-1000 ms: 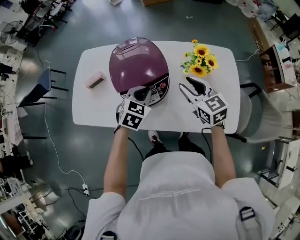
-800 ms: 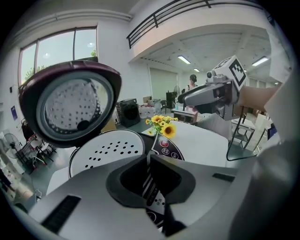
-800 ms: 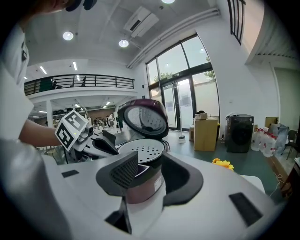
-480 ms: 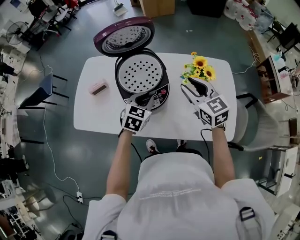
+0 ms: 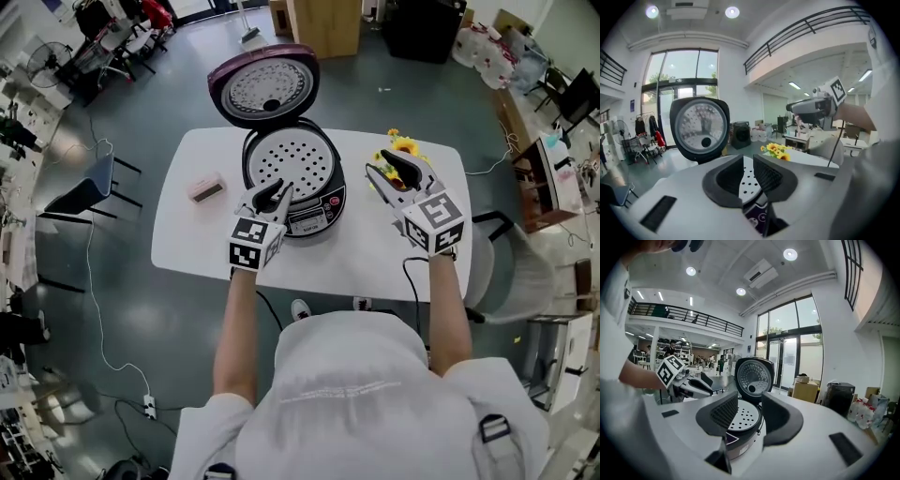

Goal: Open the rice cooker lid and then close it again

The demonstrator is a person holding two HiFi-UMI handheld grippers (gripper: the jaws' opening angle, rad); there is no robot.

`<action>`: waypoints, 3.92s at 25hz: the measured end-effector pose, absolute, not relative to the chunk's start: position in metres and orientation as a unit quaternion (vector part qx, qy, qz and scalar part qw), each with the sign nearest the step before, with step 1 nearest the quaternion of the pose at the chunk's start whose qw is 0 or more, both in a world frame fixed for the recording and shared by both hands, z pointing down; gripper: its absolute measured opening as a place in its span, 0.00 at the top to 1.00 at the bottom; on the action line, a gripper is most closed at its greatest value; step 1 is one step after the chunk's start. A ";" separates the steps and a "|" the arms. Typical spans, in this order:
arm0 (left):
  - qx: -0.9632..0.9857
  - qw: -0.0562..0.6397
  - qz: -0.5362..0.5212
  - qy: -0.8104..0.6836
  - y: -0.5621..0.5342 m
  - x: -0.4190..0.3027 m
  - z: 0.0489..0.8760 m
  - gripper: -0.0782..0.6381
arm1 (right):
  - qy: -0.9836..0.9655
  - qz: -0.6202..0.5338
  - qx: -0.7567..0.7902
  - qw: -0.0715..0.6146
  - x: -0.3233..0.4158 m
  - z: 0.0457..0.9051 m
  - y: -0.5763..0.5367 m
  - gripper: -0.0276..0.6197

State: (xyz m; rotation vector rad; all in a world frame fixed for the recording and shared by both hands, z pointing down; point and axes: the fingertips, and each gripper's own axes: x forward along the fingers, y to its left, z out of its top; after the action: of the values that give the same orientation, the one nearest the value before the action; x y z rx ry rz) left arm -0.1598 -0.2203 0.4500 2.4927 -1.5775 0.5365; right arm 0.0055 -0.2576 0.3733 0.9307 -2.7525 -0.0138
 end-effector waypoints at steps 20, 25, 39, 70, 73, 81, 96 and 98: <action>0.785 0.017 0.081 -0.614 -0.199 -0.277 0.343 0.79 | -0.947 -0.066 0.305 0.075 -0.053 0.307 -0.253 0.70; 0.797 0.018 0.104 -0.594 -0.196 -0.294 0.346 0.79 | -0.937 -0.060 0.336 0.071 -0.065 0.300 -0.257 0.70; 0.824 0.006 0.123 -0.553 -0.222 -0.332 0.348 0.79 | -0.930 0.012 0.344 0.129 -0.083 0.322 -0.267 0.81; 0.830 -0.060 0.218 -0.510 -0.395 -0.332 0.324 0.51 | -0.948 -0.079 0.238 0.197 -0.128 0.334 -0.480 0.55; 0.829 -0.057 0.225 -0.508 -0.404 -0.333 0.328 0.51 | -0.950 -0.092 0.215 0.206 -0.138 0.340 -0.486 0.53; 0.836 -0.057 0.232 -0.494 -0.408 -0.321 0.331 0.54 | -0.954 -0.112 0.184 0.209 -0.156 0.339 -0.489 0.58; 0.842 -0.035 0.219 -0.491 -0.378 -0.309 0.333 0.58 | -0.946 -0.112 0.194 0.232 -0.139 0.346 -0.458 0.61; 0.845 -0.037 0.217 -0.487 -0.370 -0.306 0.334 0.58 | -0.946 -0.112 0.192 0.235 -0.136 0.347 -0.447 0.58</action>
State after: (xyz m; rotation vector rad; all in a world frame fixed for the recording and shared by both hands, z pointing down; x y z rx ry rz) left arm -0.3058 -0.3700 0.3339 2.7188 -1.5673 0.6991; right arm -0.1358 -0.4471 0.3470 0.5260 -2.5972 -0.3070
